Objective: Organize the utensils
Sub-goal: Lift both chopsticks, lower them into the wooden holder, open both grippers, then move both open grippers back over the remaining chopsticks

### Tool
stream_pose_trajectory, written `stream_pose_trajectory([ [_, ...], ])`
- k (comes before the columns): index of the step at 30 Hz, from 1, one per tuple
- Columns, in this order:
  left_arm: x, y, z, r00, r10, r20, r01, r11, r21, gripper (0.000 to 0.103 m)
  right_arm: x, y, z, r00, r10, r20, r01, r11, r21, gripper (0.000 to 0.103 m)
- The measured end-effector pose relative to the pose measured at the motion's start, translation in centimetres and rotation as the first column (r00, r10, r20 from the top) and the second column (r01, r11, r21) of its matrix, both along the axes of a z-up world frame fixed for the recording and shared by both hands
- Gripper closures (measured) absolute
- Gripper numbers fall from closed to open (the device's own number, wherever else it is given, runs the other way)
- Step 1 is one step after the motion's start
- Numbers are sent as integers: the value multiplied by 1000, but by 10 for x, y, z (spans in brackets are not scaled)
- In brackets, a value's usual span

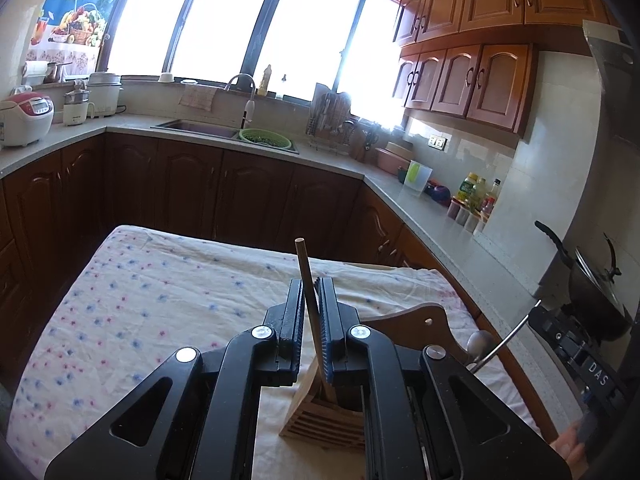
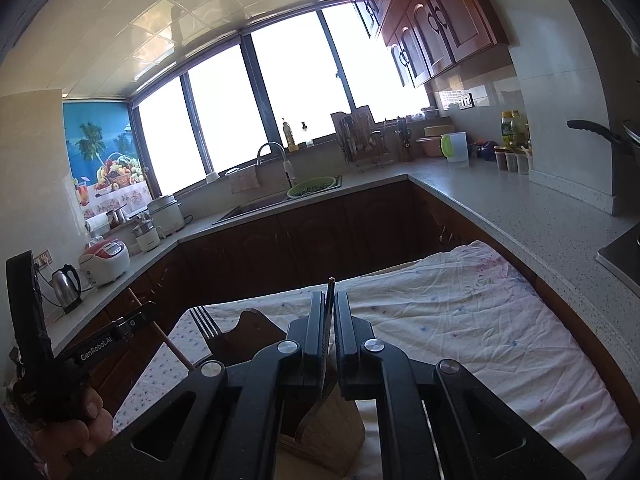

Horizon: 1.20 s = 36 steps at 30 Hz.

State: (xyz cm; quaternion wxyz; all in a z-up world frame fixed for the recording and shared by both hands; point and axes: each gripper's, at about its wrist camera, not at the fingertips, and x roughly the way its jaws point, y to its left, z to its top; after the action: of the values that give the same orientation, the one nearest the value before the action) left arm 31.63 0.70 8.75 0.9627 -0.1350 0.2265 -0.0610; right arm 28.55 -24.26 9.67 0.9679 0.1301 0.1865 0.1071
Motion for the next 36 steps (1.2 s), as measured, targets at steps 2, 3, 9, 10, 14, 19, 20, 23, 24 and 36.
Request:
stream_pose_trajectory([
  [2, -3, 2, 1, 1000, -10, -5, 10, 1000, -13, 88, -3, -2, 1, 1000, 4, -3, -4, 1000, 22, 90],
  [3, -6, 3, 2, 1000, -5, -4, 5, 1000, -11, 83, -4, -3, 2, 1000, 6, 0, -6, 1000, 30, 88],
  [9, -30, 8, 13, 1000, 14, 16, -14, 1000, -10, 54, -26, -10, 18, 998, -6, 66, 1, 998, 67, 34],
  [10, -35, 8, 14, 1000, 20, 18, -20, 1000, -1, 48, -31, -11, 20, 997, -9, 76, 4, 997, 72, 29],
  [14, -61, 9, 15, 999, 41, 32, -42, 999, 29, 30, -52, -14, 26, 994, -19, 112, 10, 997, 77, 11],
  [19, -93, 11, 5, 998, 54, 11, -55, 996, 69, 26, -80, -16, 23, 990, -31, 134, 22, 997, 71, 3],
  [20, -98, 13, 1, 998, 58, -1, -57, 996, 68, 26, -85, -16, 21, 991, -34, 130, 24, 997, 71, 3],
  [23, -113, 19, -10, 998, 60, -31, -58, 997, 56, 26, -98, -15, 13, 993, -34, 112, 25, 997, 79, 3],
  [24, -118, 20, -13, 997, 63, -39, -61, 997, 57, 26, -102, -16, 9, 994, -32, 103, 24, 997, 79, 3],
  [36, -159, 26, -55, 987, 59, -150, -50, 997, 62, 25, -136, -9, -36, 999, -15, -48, 17, 999, 38, 3],
])
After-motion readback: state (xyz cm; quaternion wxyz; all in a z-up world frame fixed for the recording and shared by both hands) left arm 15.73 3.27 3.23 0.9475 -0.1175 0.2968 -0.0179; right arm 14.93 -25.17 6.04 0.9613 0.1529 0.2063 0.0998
